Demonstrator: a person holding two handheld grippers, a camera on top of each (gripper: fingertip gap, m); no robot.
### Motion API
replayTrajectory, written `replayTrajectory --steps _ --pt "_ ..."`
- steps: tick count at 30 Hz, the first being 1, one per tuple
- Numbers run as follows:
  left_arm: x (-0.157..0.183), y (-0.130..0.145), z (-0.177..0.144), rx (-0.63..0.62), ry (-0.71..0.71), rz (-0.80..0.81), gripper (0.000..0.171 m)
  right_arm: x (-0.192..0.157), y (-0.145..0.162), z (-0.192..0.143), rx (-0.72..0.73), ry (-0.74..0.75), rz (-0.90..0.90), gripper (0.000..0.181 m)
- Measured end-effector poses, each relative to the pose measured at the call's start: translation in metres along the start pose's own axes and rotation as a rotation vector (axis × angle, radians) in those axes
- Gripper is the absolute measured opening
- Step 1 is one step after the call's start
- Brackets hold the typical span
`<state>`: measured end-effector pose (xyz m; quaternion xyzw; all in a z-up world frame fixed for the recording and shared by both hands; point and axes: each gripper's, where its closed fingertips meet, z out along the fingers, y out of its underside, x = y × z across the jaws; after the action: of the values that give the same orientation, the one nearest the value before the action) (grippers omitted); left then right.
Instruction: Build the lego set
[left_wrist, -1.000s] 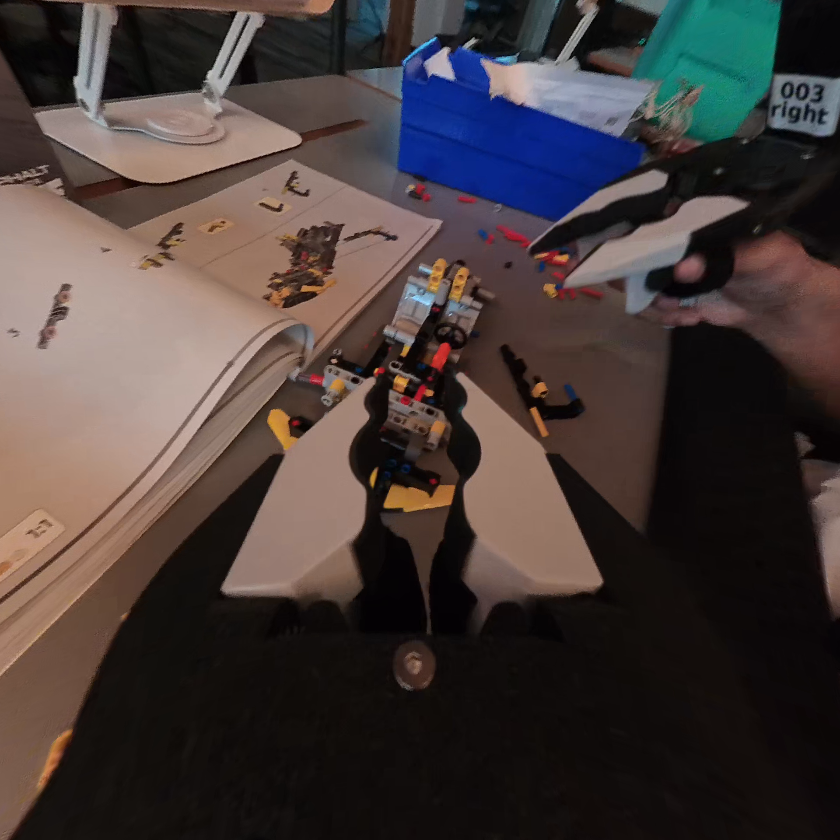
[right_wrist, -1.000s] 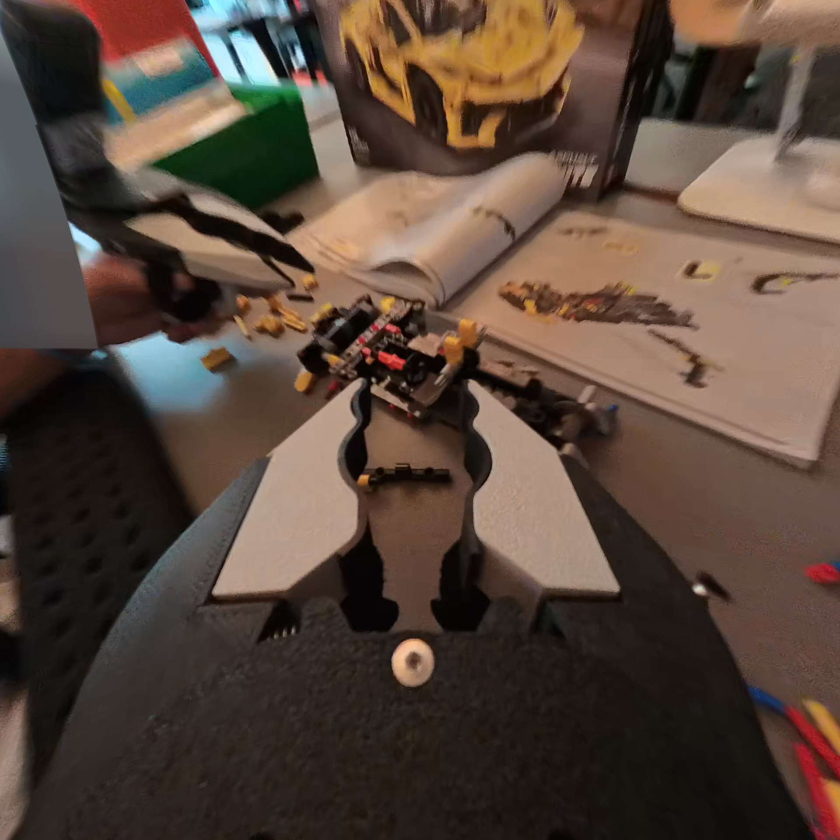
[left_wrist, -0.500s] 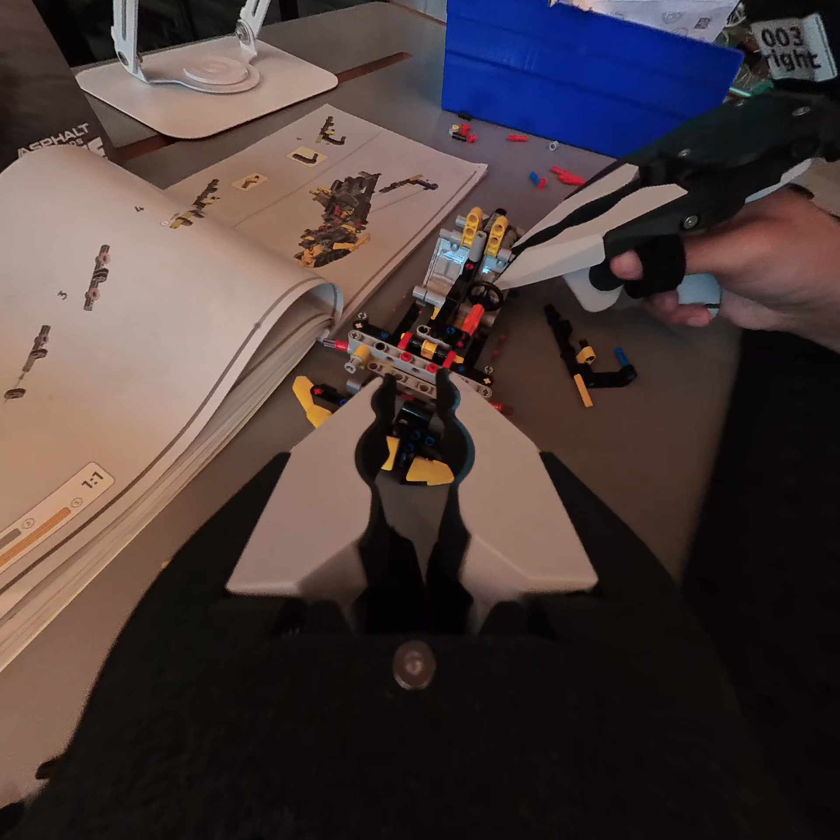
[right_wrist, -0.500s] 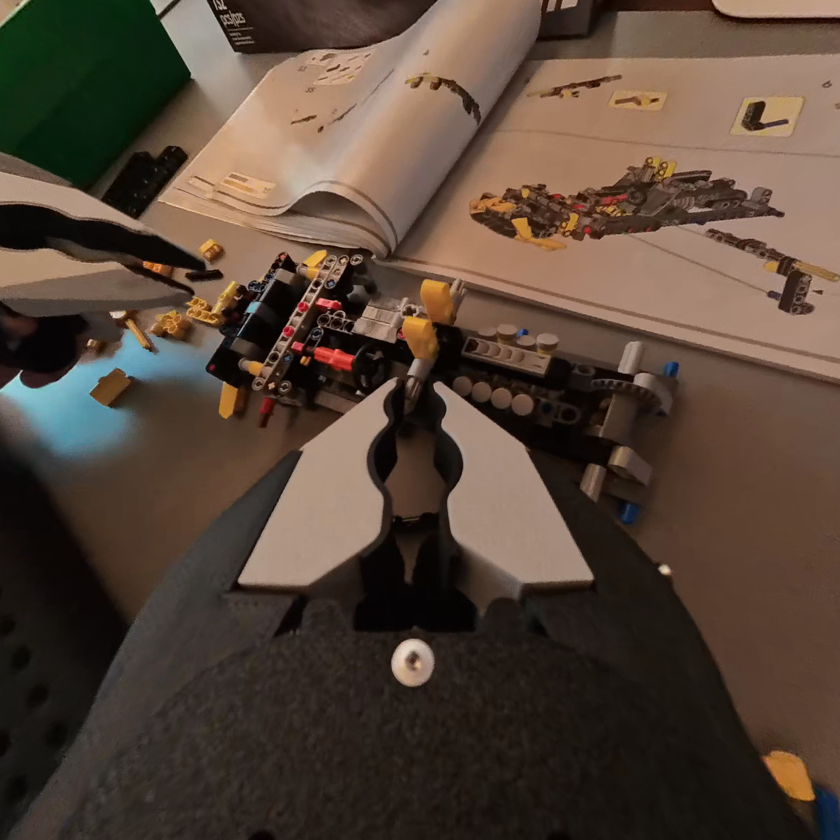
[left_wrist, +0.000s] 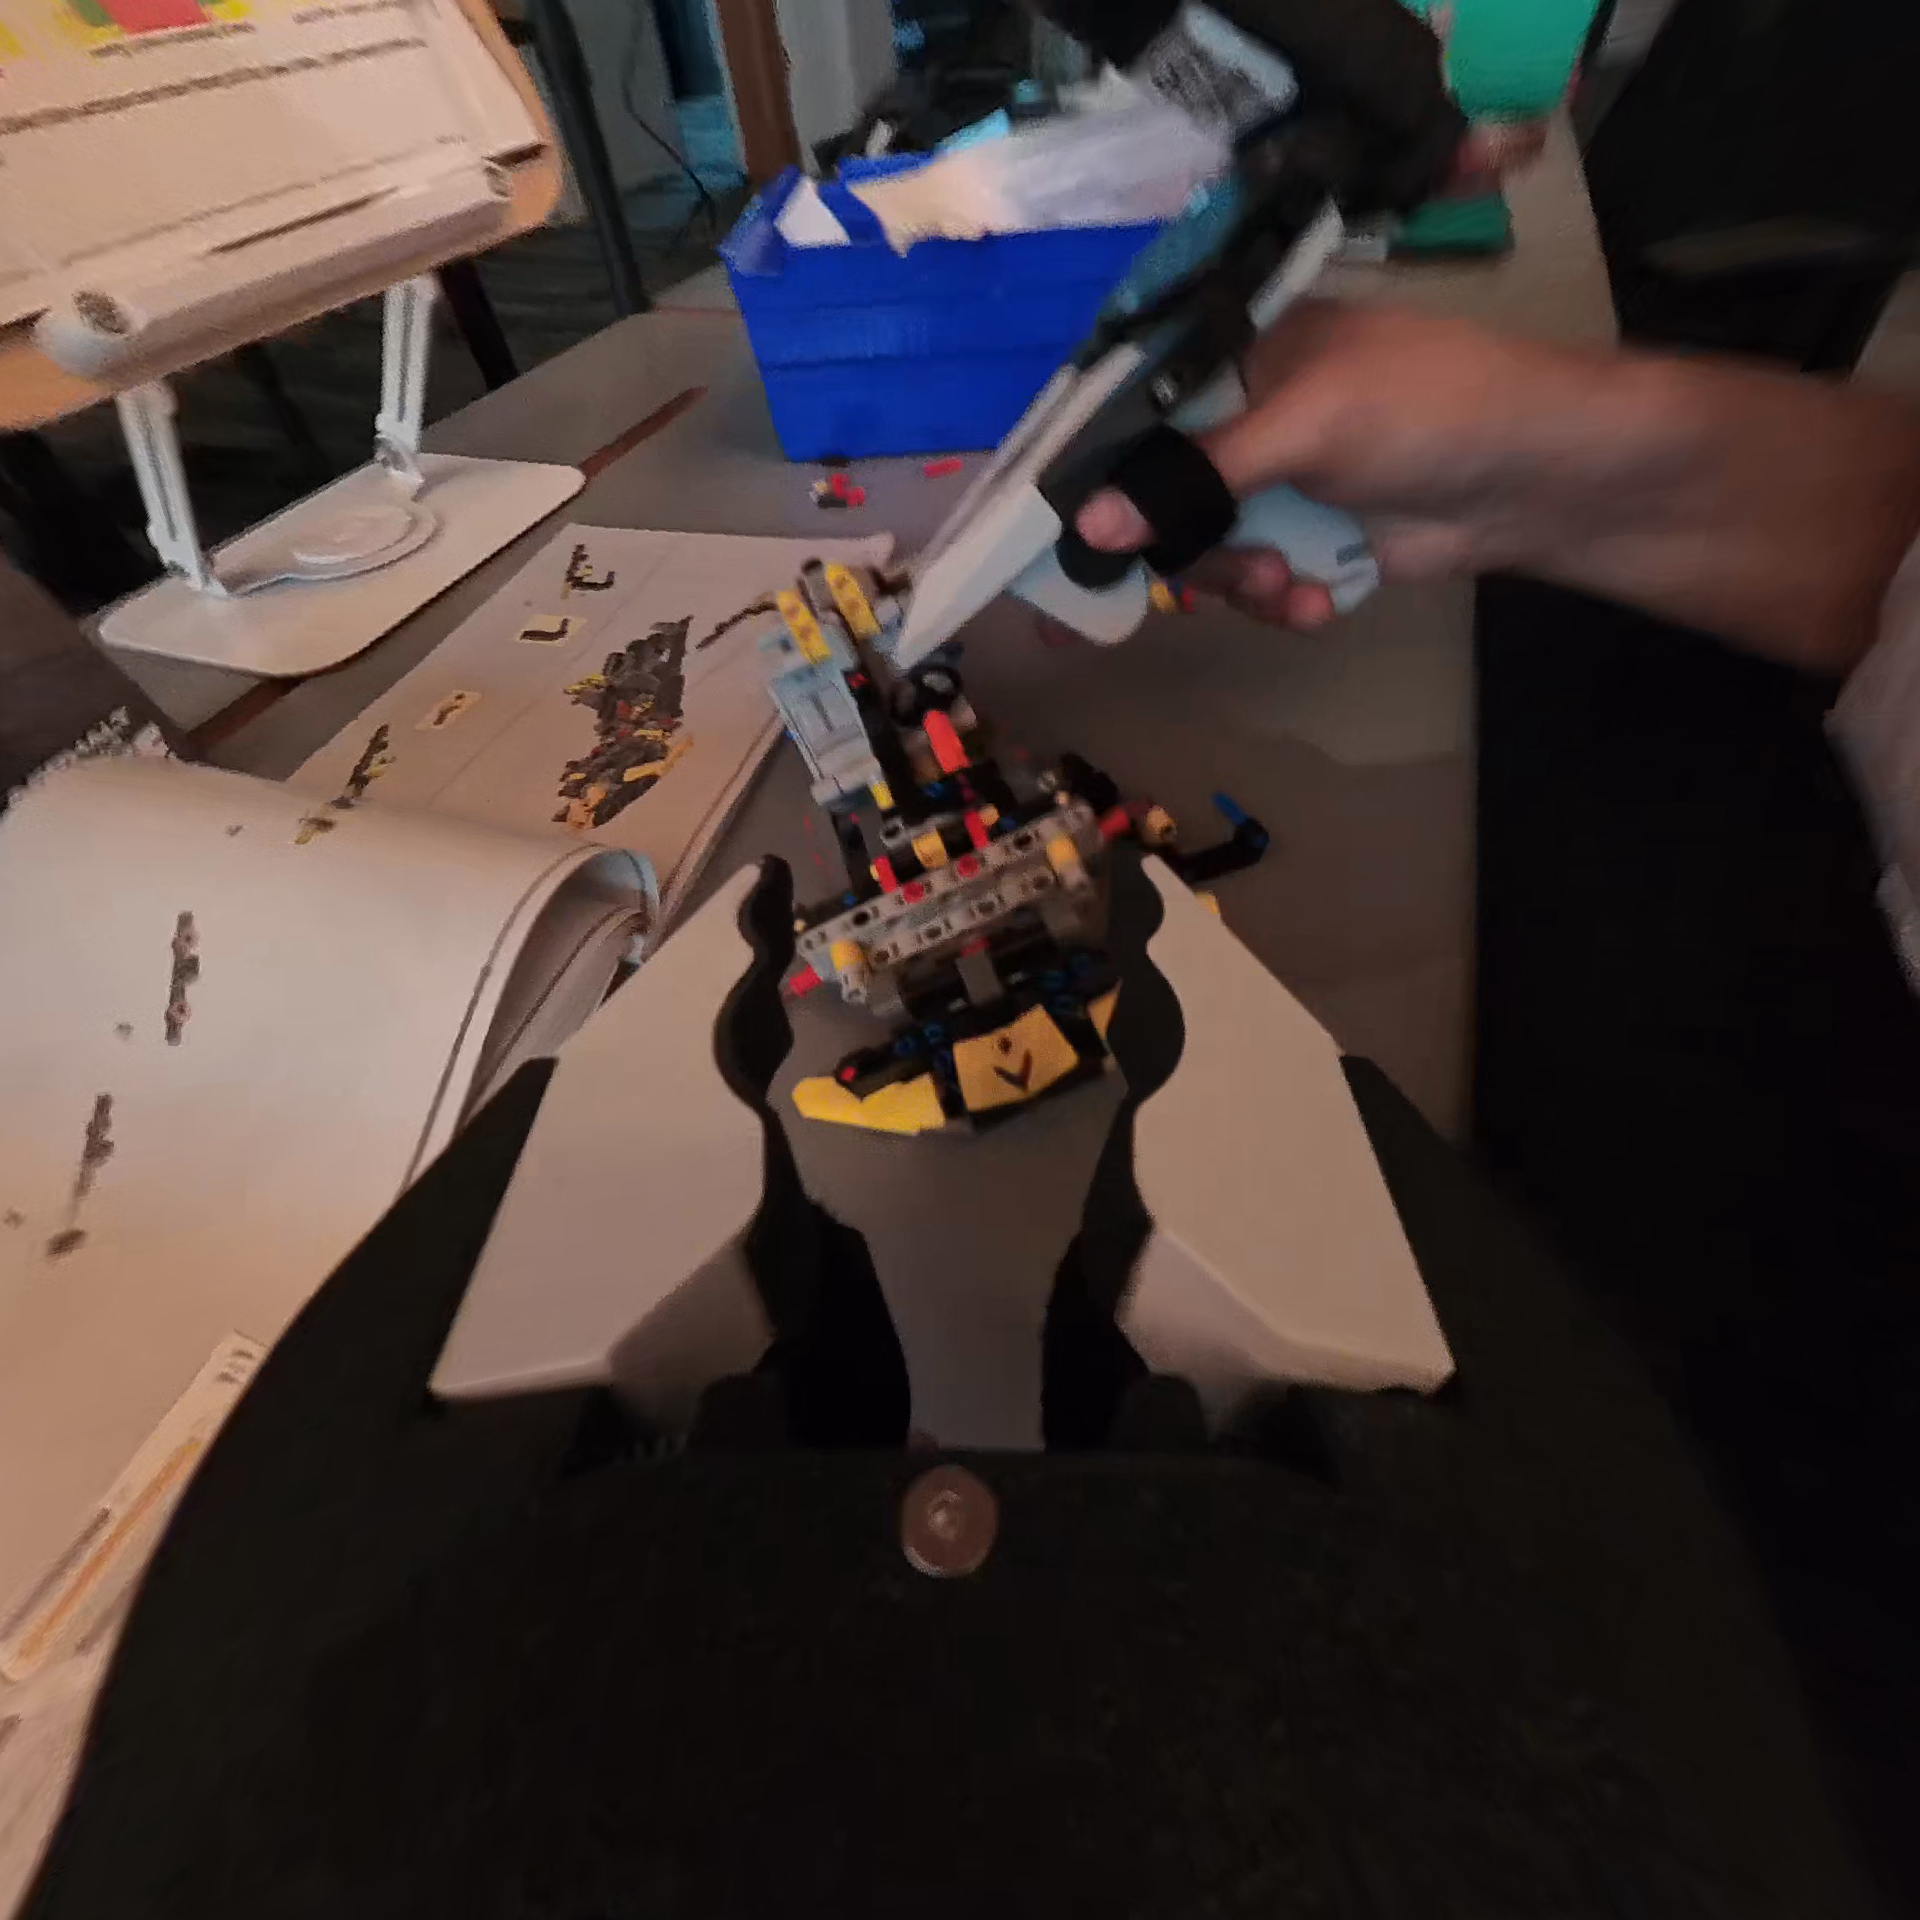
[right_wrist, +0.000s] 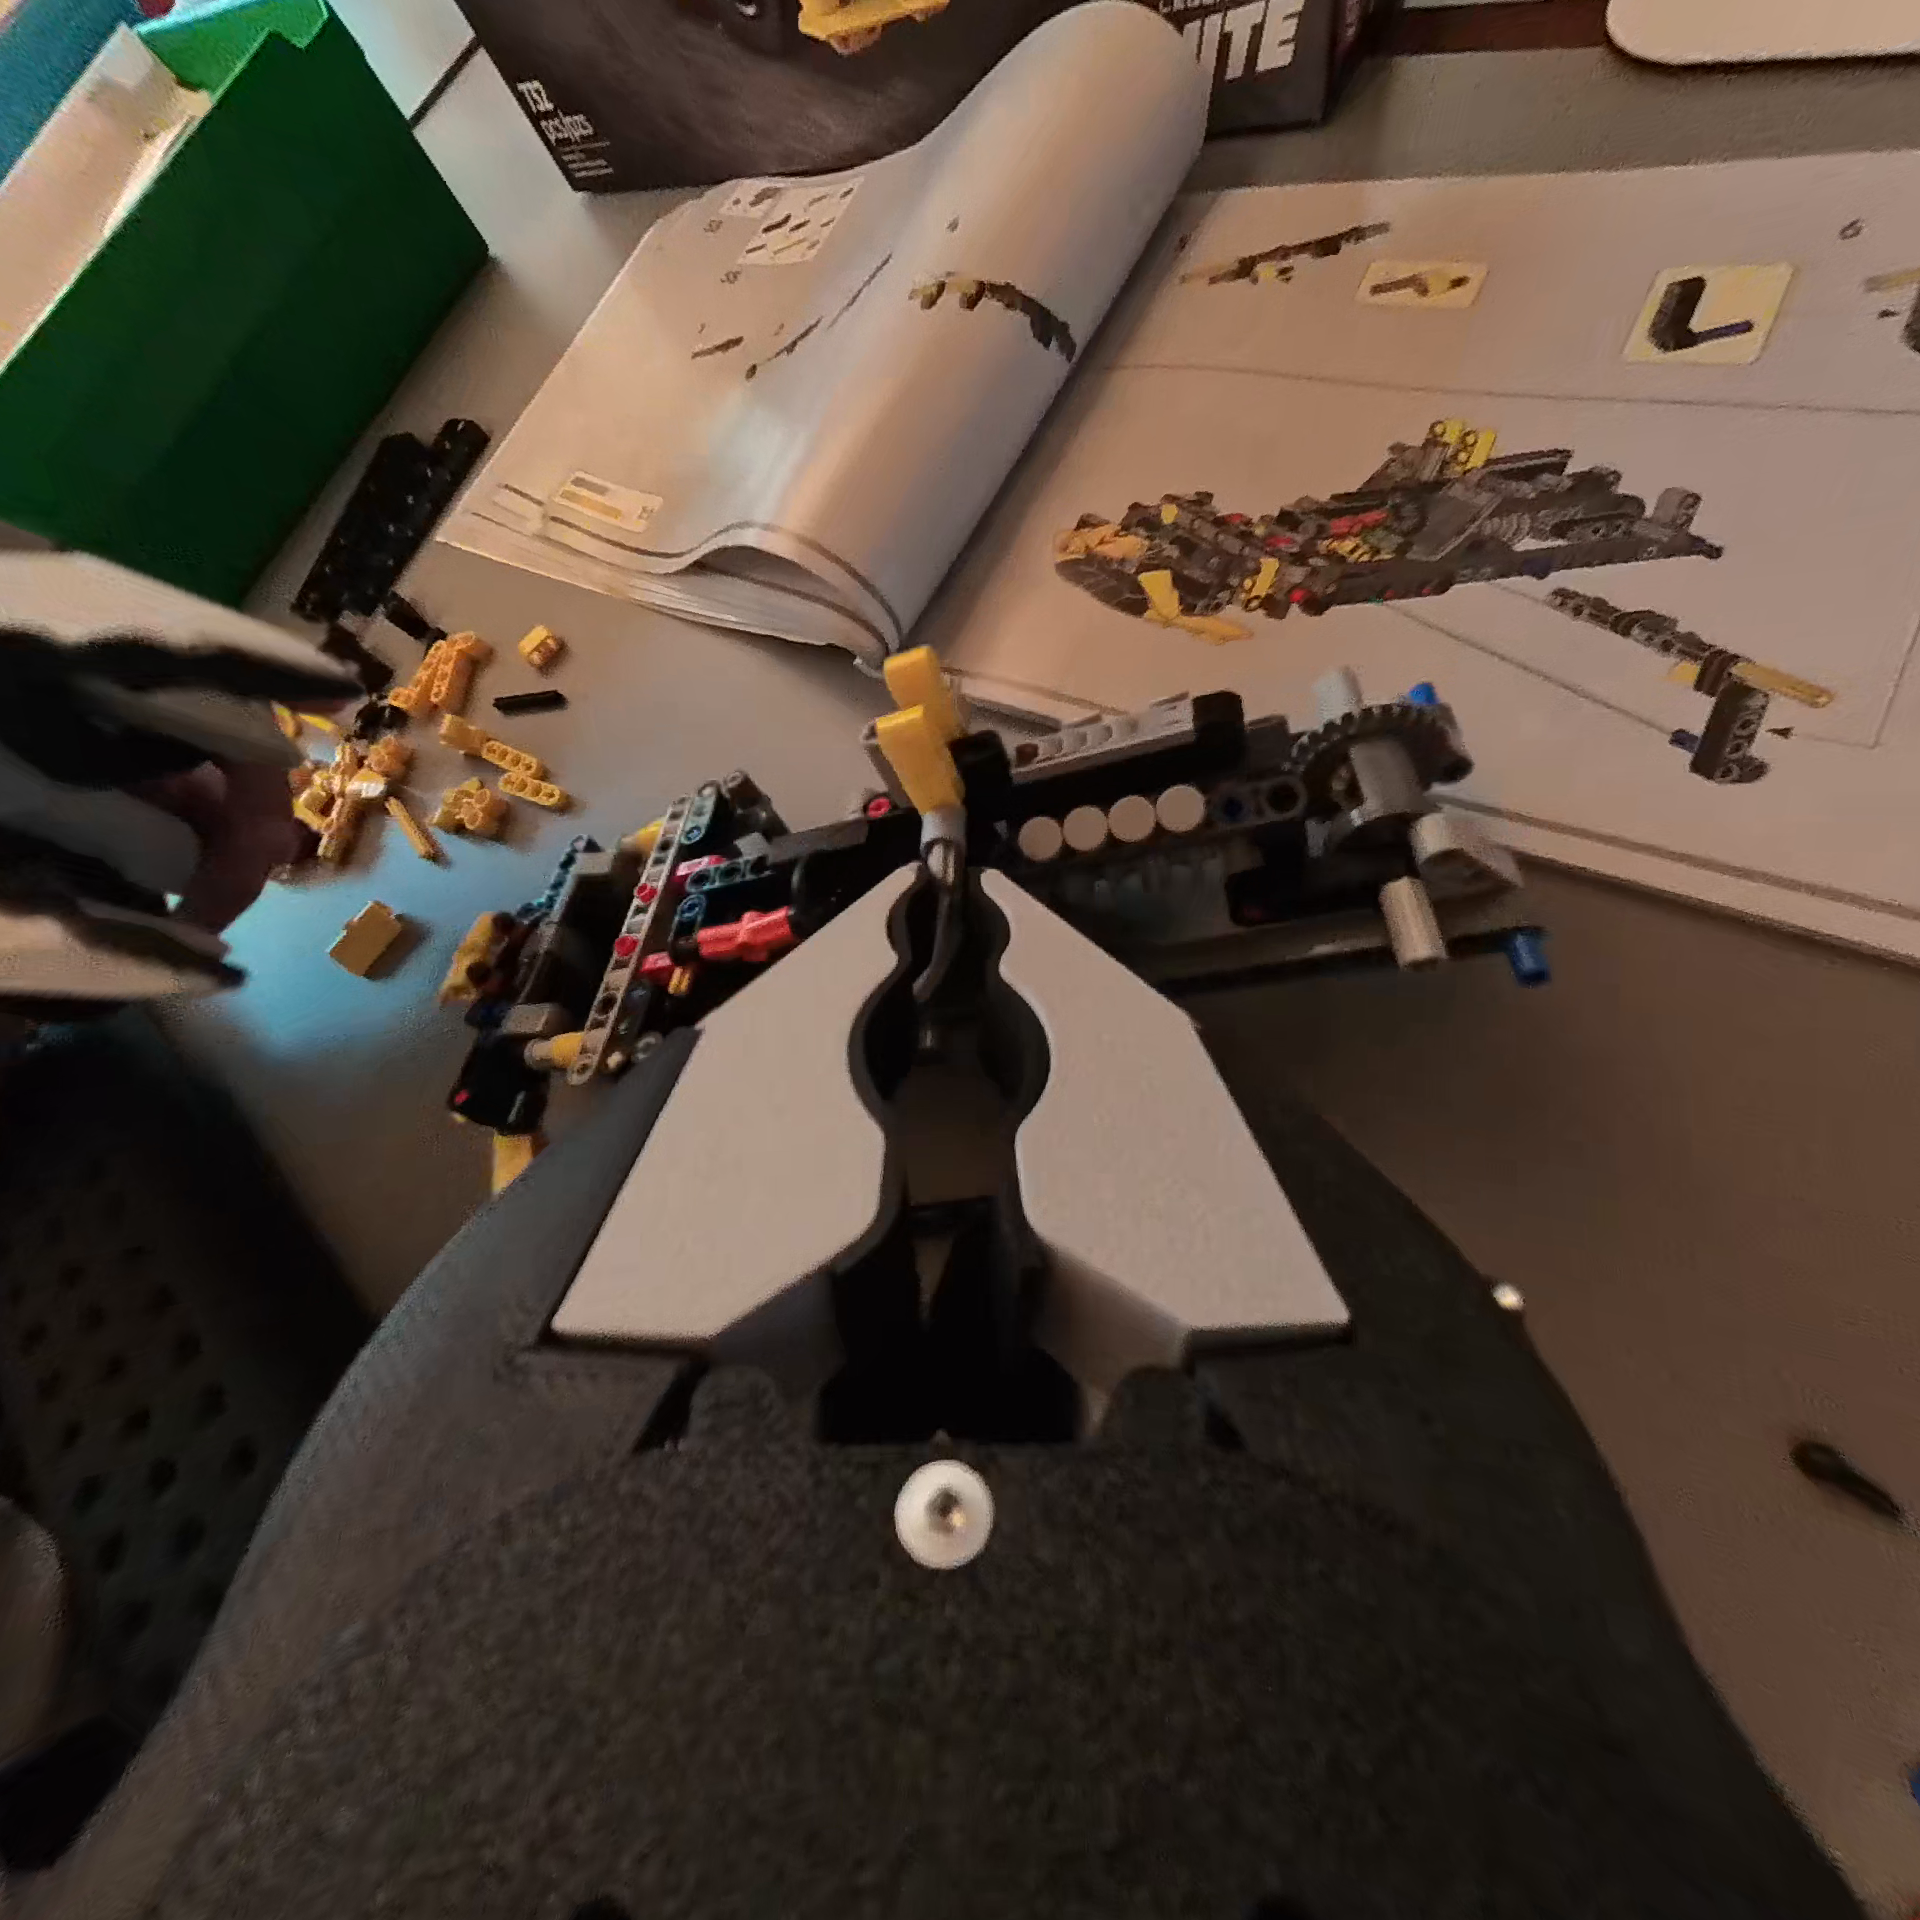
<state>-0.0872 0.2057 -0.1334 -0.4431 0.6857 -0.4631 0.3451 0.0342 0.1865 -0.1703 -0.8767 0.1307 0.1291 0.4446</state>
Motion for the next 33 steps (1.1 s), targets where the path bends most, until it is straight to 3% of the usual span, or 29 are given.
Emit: replayTrajectory --steps 7,12,15,22,26,28,33 --pt "0.019 0.050 0.003 -0.326 -0.119 0.628 0.060 0.005 -0.007 -0.009 -0.026 0.010 0.016 0.005" --pt "0.027 0.034 0.018 -0.249 -0.263 0.900 0.070 0.005 -0.017 -0.014 -0.027 0.043 0.005 0.005" --pt "0.016 0.035 0.027 -0.299 -0.342 1.032 0.082 -0.001 -0.020 -0.017 -0.023 0.019 0.029 0.005" --pt "0.019 0.015 0.036 -0.202 -0.391 1.109 0.077 -0.025 -0.020 -0.021 0.005 -0.118 0.135 0.006" --pt "0.033 -0.001 0.035 -0.090 -0.398 1.138 0.039 -0.032 -0.016 -0.023 0.033 -0.197 0.225 0.005" --pt "0.040 -0.007 0.036 -0.048 -0.405 1.137 0.037 -0.034 -0.016 -0.024 0.057 -0.216 0.254 0.005" --pt "0.031 -0.008 0.036 -0.037 -0.423 0.969 0.035 -0.032 -0.018 -0.028 0.096 -0.236 0.269 0.007"
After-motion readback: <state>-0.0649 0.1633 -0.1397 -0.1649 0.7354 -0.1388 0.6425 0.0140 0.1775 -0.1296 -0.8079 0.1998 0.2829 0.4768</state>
